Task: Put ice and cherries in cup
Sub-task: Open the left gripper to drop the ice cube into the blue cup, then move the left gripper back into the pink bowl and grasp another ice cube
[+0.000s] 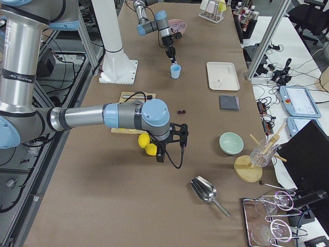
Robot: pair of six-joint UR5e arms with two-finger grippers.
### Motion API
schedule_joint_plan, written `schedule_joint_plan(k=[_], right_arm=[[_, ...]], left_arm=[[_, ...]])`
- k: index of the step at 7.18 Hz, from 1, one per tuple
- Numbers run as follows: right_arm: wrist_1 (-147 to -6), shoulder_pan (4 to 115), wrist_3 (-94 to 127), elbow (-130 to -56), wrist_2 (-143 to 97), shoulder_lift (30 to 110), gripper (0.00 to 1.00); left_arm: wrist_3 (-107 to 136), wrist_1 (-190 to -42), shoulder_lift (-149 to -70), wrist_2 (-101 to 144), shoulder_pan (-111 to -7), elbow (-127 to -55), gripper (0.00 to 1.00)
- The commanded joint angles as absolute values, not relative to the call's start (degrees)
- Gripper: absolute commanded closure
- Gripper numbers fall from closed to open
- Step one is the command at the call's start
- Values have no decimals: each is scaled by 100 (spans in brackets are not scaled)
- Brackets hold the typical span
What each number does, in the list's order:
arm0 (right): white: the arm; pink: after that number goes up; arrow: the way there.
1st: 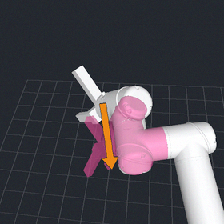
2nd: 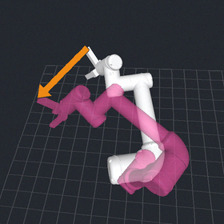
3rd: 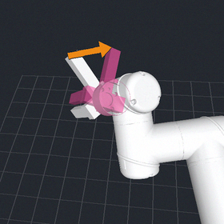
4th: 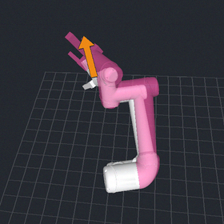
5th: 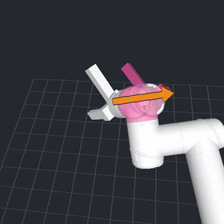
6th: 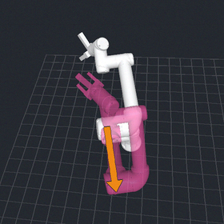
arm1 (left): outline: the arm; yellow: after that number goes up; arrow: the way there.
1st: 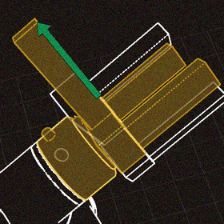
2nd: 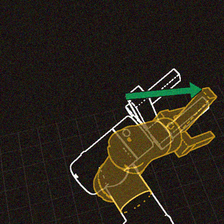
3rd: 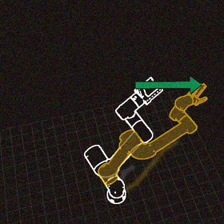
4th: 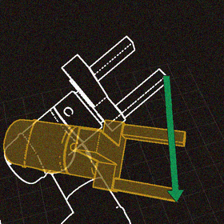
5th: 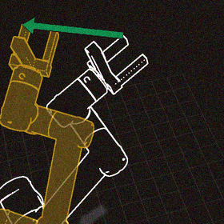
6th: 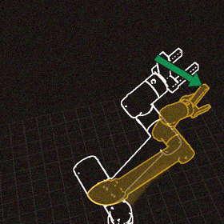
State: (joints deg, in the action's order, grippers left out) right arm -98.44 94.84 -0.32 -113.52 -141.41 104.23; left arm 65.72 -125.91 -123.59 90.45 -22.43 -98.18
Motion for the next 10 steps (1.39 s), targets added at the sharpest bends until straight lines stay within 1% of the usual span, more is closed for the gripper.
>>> schedule_joint_plan(k=[1,2,3,5,6,8,9,10], right_arm=[[-9844,9483,-26,-11355,-14142,10424,0],[-9844,9483,-26,-11355,-14142,10415,0],[-9835,9483,-26,-11355,-14142,10415,0],[-9738,9475,-18,-11338,-14142,10415,0],[-9738,9475,-18,-11338,-14142,10415,0],[-9738,9431,-18,-11320,-14142,10415,0],[-9738,9396,-9,-11320,-14142,10415,0],[-9738,9396,-9,-11312,-14142,10415,0]], left_arm=[[6662,-12445,-12410,8912,-2241,-9826,3],[6671,-12428,-12401,8912,-2267,-9852,3],[6610,-12114,-12323,8956,-2450,-10035,3],[5990,-9986,-11982,9367,-2871,-11489,3],[5907,-9488,-11405,9604,-3092,-12105,3],[5679,-9448,-10061,10140,-3907,-12863,3],[5660,-9527,-9219,10282,-4242,-13041,3],[5382,-10163,-8463,10301,-4637,-13060,3]])
